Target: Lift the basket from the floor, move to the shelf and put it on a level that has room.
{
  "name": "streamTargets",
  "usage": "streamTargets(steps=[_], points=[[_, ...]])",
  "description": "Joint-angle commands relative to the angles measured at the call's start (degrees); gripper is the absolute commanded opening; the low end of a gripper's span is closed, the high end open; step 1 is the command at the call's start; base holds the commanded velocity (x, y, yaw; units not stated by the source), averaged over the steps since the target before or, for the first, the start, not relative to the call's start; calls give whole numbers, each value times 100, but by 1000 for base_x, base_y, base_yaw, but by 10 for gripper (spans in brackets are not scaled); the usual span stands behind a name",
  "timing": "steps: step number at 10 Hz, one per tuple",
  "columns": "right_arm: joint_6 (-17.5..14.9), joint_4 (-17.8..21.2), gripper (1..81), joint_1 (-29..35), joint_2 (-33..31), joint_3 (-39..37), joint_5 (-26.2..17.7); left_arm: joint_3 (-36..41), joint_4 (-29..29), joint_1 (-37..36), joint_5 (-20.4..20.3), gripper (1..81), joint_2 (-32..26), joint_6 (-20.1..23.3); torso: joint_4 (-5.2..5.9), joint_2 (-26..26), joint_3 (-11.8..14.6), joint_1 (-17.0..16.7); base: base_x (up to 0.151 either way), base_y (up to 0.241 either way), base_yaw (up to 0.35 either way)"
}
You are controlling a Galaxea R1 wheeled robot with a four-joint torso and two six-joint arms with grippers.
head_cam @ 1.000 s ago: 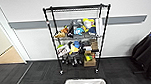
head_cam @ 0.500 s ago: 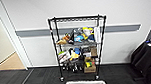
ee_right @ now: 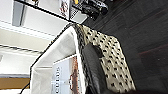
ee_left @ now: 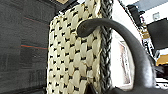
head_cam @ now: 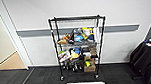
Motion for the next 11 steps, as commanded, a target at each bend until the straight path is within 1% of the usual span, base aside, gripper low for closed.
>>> streamTargets(steps=[1, 4, 5, 6, 7, 8, 9, 11], points=[[41, 37, 10, 609, -336, -24, 76, 101, -37, -719, 31, 10, -235, 92, 0, 549, 0, -354, 0, 0, 0], [32, 37, 10, 609, -266, -50, 76, 67, -37, -666, 31, 10, -235, 92, 0, 1130, 2, -730, 0, 0, 0], [24, 37, 10, 609, -240, -68, 111, 49, -46, -614, 22, 10, -244, 92, 0, 754, 2, -490, 0, 0, 0], [24, 37, 10, 600, -231, -68, 111, 49, -46, -605, 22, 10, -244, 92, 0, 855, 0, -555, 0, 0, 0], [24, 37, 10, 592, -213, -68, 111, 40, -46, -605, 22, 10, -244, 92, 0, 901, 193, -588, 0, 0, 0], [15, 37, 10, 574, -204, -77, 111, 40, -46, -596, 22, 10, -243, 101, 0, 920, 315, -603, 0, 0, 0], [6, 37, 10, 556, -195, -77, 111, 40, -46, -596, 22, 10, -235, 101, 0, 907, 357, -597, 0, 0, 0], [6, 37, 10, 556, -204, -77, 111, 22, -37, -596, 22, 10, -226, 101, 0, 896, 576, -595, 0, 0, 0]])
